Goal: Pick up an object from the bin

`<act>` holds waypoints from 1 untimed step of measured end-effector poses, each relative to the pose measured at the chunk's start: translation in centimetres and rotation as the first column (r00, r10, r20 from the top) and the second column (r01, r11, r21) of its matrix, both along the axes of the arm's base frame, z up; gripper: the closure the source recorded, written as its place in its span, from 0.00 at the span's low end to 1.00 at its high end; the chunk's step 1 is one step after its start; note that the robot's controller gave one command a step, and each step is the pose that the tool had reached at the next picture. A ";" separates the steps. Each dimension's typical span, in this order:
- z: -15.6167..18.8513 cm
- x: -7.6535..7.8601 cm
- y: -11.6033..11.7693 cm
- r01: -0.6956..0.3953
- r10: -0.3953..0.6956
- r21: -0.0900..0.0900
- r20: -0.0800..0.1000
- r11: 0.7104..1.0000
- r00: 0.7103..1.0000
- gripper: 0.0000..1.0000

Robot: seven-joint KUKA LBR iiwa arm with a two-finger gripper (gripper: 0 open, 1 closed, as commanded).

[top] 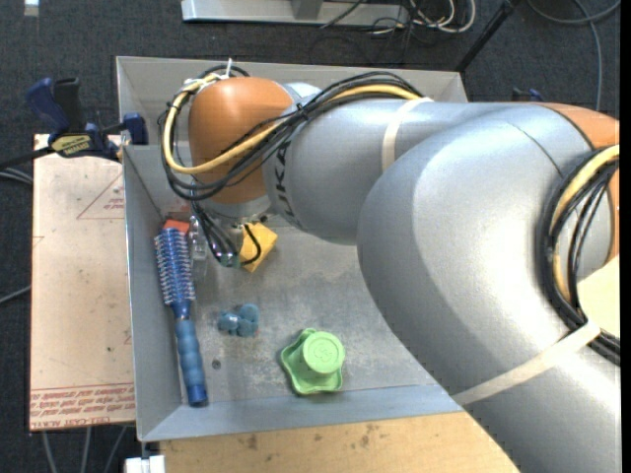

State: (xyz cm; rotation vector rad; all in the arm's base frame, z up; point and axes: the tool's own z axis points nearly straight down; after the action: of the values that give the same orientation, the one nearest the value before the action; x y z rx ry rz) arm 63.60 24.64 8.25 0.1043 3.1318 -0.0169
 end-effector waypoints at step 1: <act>17.3 -5.2 0.2 -0.191 0.191 0.014 0.003 0.981 0.982 1.00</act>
Offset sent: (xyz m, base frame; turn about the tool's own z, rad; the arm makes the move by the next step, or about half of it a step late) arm -0.0531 0.0012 0.1672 -0.1923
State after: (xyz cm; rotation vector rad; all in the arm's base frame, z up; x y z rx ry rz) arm 58.40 24.88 25.51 -0.1966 3.1252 0.0066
